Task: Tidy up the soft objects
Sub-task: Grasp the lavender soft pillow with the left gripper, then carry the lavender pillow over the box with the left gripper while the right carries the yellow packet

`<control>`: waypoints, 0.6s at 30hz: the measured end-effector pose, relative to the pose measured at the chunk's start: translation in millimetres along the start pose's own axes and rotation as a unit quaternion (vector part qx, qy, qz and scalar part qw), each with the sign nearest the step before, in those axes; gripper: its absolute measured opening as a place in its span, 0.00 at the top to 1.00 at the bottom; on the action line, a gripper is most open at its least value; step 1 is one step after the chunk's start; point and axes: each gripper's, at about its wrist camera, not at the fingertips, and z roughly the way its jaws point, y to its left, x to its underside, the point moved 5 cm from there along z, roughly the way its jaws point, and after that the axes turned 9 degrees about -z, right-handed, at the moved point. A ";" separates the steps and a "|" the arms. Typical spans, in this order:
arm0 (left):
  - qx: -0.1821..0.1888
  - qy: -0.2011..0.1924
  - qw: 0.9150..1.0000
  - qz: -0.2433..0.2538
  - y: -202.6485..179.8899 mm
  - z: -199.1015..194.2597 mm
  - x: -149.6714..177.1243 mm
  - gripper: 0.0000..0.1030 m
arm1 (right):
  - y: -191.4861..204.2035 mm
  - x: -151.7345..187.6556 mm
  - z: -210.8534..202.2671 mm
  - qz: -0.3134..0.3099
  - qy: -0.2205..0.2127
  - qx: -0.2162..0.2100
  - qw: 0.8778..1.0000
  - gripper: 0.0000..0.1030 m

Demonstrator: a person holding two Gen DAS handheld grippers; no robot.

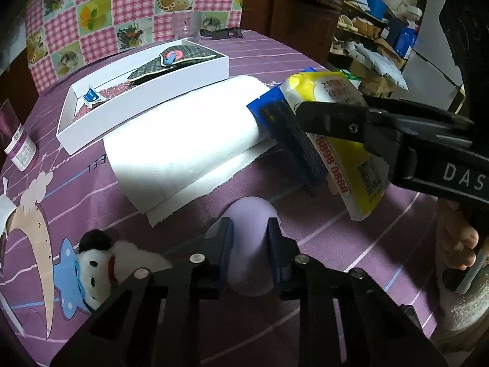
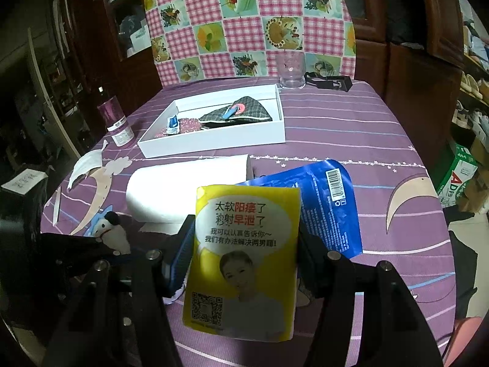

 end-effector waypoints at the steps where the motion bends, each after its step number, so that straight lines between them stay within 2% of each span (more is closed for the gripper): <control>1: -0.002 -0.003 1.000 -0.001 -0.5 -0.9 -0.6 0.83 | 0.4 0.2 -0.5 0.001 0.000 -0.001 1.000 0.41; 6: -0.022 -0.031 0.999 -0.012 4.1 -7.6 -8.2 0.85 | -1.0 -2.4 -7.4 0.006 -0.015 -0.001 1.000 0.41; 8: -0.039 -0.048 0.998 -0.025 9.1 -13.0 -13.6 0.86 | -1.9 -3.6 -9.2 0.008 -0.020 0.001 1.000 0.41; 12: -0.049 -0.073 0.995 -0.056 17.0 -32.7 -22.8 0.87 | -1.7 -6.0 -14.5 0.002 -0.026 0.013 1.000 0.41; 15: -0.070 -0.088 0.991 -0.067 22.3 -51.4 -25.7 0.87 | -1.4 -7.0 -18.9 0.012 -0.026 -0.014 0.999 0.41; 18: -0.084 -0.102 0.988 -0.079 27.8 -76.3 -28.5 0.87 | -5.4 -6.5 -24.8 0.043 -0.008 -0.047 0.998 0.41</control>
